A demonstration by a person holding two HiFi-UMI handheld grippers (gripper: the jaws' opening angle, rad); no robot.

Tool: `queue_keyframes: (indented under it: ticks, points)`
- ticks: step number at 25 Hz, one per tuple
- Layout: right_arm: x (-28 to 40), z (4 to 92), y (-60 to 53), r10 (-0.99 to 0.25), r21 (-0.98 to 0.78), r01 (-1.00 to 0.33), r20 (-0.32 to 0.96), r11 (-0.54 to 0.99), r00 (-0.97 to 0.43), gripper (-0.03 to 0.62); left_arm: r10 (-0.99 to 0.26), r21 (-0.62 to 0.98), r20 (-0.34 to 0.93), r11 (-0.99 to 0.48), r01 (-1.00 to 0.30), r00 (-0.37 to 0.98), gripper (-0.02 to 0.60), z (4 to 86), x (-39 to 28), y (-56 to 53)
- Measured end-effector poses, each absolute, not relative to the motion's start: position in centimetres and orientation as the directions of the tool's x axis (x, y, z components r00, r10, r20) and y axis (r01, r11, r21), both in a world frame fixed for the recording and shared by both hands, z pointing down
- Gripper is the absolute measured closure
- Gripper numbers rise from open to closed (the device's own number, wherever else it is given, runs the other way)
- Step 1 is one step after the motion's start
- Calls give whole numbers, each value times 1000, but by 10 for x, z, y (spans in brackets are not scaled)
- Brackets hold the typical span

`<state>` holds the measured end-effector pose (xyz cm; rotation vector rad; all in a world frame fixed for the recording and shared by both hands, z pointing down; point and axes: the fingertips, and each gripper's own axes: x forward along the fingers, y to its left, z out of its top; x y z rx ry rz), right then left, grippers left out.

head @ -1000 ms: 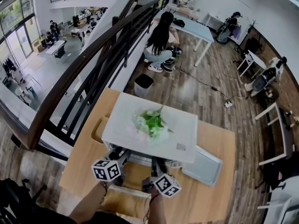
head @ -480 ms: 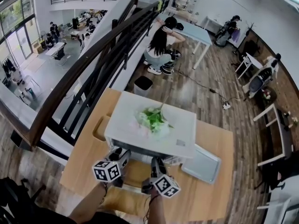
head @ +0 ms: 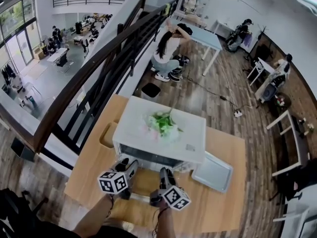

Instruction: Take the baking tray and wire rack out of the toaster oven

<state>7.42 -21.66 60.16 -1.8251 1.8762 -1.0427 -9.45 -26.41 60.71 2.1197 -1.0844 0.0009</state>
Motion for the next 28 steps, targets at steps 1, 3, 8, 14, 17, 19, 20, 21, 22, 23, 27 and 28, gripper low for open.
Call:
queue_keyframes:
  ticks: [1, 3, 8, 14, 17, 19, 20, 21, 22, 23, 27, 28]
  points:
    - [74, 601, -215, -959, -683, -726, 251, -81, -130, 471, -699, 613, 314, -368, -699, 643, 377, 607, -95, -262]
    - [73, 601, -212, -960, -679, -730, 247, -76, -129, 471, -699, 614, 312, -369, -698, 644, 377, 607, -96, -259]
    - [69, 598, -203, -961, -682, -727, 245, -74, -131, 472, -699, 615, 308, -371, -696, 645, 379, 605, -100, -250]
    - [65, 596, -192, -959, -686, -722, 252, -84, -128, 473, -699, 613, 308, -373, -696, 645, 379, 603, -104, -240]
    - [64, 597, -187, -961, -685, -724, 245, -76, -131, 473, -700, 611, 307, -374, -697, 645, 379, 603, -105, -234]
    - [63, 595, -183, -961, -686, -724, 244, -76, -131, 473, -701, 610, 305, -376, -697, 645, 379, 601, -106, -230]
    - [62, 593, -181, -961, -686, -724, 244, -76, -130, 473, -702, 610, 304, -376, -697, 644, 379, 600, -107, -228]
    - [61, 592, -179, -961, -686, -724, 245, -77, -130, 473, -703, 610, 303, -376, -698, 643, 380, 599, -108, -225]
    - [60, 591, -176, -961, -686, -723, 245, -77, -130, 474, -704, 609, 301, -376, -698, 643, 380, 598, -109, -224]
    - [60, 591, -175, -961, -688, -722, 244, -77, -130, 474, -705, 609, 300, -377, -698, 643, 380, 597, -109, -222]
    - [58, 590, -166, -961, -687, -723, 243, -76, -130, 476, -708, 607, 294, -381, -697, 643, 380, 595, -111, -214]
    - [58, 589, -164, -962, -686, -724, 241, -74, -130, 476, -708, 607, 293, -382, -697, 643, 380, 595, -111, -211]
